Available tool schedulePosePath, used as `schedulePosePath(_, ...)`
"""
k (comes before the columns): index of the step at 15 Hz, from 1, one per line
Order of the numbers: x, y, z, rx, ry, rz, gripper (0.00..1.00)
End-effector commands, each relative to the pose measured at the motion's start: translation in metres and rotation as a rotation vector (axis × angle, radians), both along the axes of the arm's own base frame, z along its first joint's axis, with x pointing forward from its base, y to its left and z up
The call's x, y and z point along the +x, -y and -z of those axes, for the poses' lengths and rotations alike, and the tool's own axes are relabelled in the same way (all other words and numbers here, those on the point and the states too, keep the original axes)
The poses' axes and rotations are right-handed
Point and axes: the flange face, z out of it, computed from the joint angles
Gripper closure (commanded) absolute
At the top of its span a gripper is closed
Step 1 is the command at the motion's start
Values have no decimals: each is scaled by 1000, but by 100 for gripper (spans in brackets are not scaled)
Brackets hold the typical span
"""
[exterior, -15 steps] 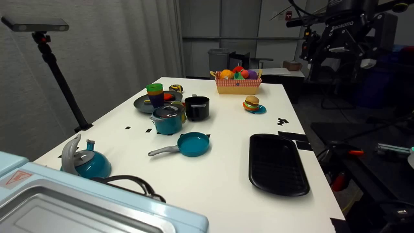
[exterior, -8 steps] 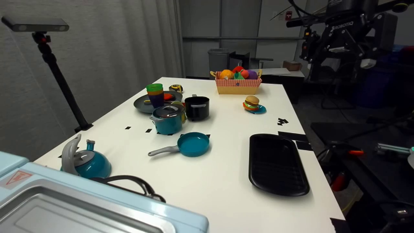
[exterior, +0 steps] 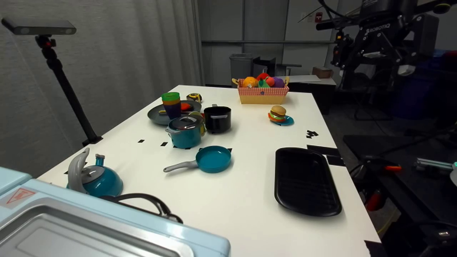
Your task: Transfer the lid from the blue pot to the pan
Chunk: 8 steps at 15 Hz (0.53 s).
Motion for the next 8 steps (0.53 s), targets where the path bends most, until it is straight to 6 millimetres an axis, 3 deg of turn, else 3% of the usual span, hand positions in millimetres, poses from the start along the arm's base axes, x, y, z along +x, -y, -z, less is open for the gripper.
schedulePosePath(1, 0, 2, -1, -41, -18, 4, 0)
schedulePosePath(5, 1, 5, -4, -192, -52, 68, 0)
schedulePosePath(6, 37, 54, -29, -235, -60, 94, 0)
schedulePosePath(8, 50, 78, -43, -301, -52, 118, 0)
